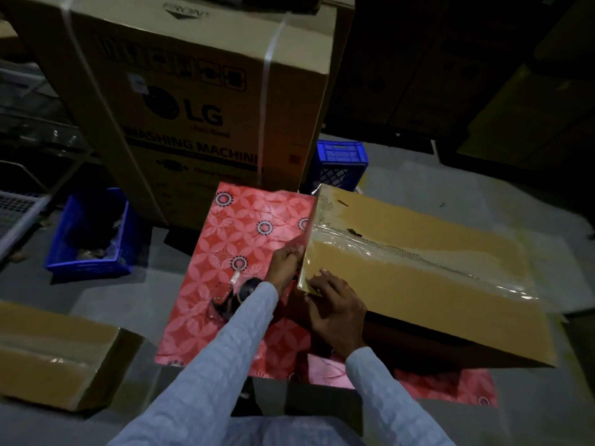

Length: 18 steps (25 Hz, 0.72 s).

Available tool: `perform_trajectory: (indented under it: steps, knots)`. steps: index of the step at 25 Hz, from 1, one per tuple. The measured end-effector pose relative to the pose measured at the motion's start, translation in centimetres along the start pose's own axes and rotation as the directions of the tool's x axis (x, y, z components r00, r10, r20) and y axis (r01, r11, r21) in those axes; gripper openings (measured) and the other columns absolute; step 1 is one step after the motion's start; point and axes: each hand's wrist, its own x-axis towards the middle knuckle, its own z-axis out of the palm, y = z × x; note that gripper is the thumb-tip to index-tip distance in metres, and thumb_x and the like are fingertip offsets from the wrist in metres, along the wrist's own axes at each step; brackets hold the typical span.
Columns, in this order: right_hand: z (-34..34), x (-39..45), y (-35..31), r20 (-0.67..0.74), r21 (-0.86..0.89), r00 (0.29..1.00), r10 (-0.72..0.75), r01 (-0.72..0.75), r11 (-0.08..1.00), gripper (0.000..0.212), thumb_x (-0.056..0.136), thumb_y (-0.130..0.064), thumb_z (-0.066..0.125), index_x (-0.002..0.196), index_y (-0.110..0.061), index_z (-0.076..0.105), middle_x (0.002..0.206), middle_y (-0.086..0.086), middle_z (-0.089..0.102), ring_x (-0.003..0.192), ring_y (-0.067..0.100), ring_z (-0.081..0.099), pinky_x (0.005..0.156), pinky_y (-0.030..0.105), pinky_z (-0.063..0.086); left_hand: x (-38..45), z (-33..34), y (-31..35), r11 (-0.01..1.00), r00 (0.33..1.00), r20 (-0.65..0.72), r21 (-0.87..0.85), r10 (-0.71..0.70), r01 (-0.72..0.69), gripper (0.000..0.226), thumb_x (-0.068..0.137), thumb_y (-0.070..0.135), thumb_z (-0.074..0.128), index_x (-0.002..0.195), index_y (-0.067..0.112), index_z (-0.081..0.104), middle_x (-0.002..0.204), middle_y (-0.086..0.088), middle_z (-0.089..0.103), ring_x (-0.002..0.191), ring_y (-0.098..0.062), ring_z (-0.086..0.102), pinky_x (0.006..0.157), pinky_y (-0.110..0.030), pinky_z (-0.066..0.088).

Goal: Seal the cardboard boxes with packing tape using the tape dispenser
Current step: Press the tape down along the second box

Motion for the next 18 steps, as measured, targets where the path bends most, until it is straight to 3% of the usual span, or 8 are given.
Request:
perform_trajectory:
  steps: [2, 4, 7, 9, 12, 18]
  knots:
    - [-0.6, 0.1, -0.5, 0.033, 0.014, 0.999, 0.035, -0.035, 0.999, 0.035, 0.077, -0.029, 0.069, 0.112, -0.029, 0.074, 0.13, -0.004, 0.069, 0.116, 0.018, 0.067, 0.086, 0.031, 0.057, 0.9, -0.3, -1.0, 0.999, 0.998, 0.059, 0.033, -0.02, 0.018, 0.018, 0.107, 0.026, 0.051, 0.092, 0.016, 0.056, 0.074, 0.002, 0.065, 0.063, -0.011, 0.06, 0.057, -0.026, 0.043]
    - [-1.4, 1.2, -1.4, 0.063, 0.003, 0.996, 0.07, -0.071, 0.997, 0.027, 0.079, -0.031, 0.063, 0.103, -0.03, 0.076, 0.12, -0.008, 0.072, 0.106, 0.014, 0.069, 0.078, 0.029, 0.058, 1.3, -0.7, -1.5, 0.996, 0.996, 0.085, 0.084, -0.034, 0.027, 0.005, 0.104, 0.029, 0.051, 0.104, 0.025, 0.048, 0.086, -0.002, 0.059, 0.071, -0.018, 0.055, 0.063, -0.032, 0.042]
    - [-1.7, 5.5, -2.5, 0.031, 0.014, 0.988, 0.154, -0.154, 0.988, 0.016, 0.088, -0.034, 0.059, 0.09, -0.027, 0.074, 0.093, -0.012, 0.066, 0.075, 0.009, 0.064, 0.06, 0.031, 0.053, 1.8, -1.0, -0.2, 0.998, 0.997, 0.071, 0.059, -0.019, 0.014, 0.004, 0.101, 0.02, 0.052, 0.101, 0.024, 0.054, 0.087, -0.002, 0.063, 0.069, -0.016, 0.058, 0.06, -0.028, 0.044]
    - [-1.3, 9.0, -2.0, -0.027, 0.031, 0.98, 0.196, -0.195, 0.98, 0.018, 0.091, -0.036, 0.058, 0.098, -0.026, 0.071, 0.099, -0.011, 0.063, 0.078, 0.011, 0.063, 0.063, 0.032, 0.052, 2.2, -0.5, 1.7, 0.999, 0.995, 0.096, -0.048, -0.013, 0.017, 0.014, 0.106, 0.027, 0.051, 0.1, 0.015, 0.056, 0.079, -0.002, 0.063, 0.06, -0.013, 0.058, 0.052, -0.024, 0.045]
    - [0.3, 12.3, 0.2, 0.04, 0.024, 0.978, 0.207, -0.208, 0.978, 0.022, 0.095, -0.032, 0.059, 0.114, -0.023, 0.064, 0.114, -0.006, 0.058, 0.092, 0.018, 0.065, 0.07, 0.035, 0.053, 2.9, 0.6, 3.3, 0.995, 0.996, 0.087, -0.094, -0.013, 0.021, 0.029, 0.104, 0.035, 0.057, 0.087, 0.011, 0.059, 0.066, -0.002, 0.063, 0.053, -0.013, 0.057, 0.052, -0.025, 0.044]
    - [1.6, 12.1, 2.3, 0.088, 0.017, 0.983, 0.16, -0.162, 0.987, 0.026, 0.097, -0.031, 0.055, 0.119, -0.019, 0.058, 0.119, -0.001, 0.051, 0.097, 0.023, 0.054, 0.081, 0.041, 0.049, 3.2, 1.8, 4.5, 0.986, 0.991, -0.033, -0.111, -0.127, 0.123, 0.026, 0.099, 0.015, 0.057, 0.076, 0.003, 0.063, 0.06, -0.009, 0.06, 0.046, -0.018, 0.053, 0.045, -0.024, 0.042]
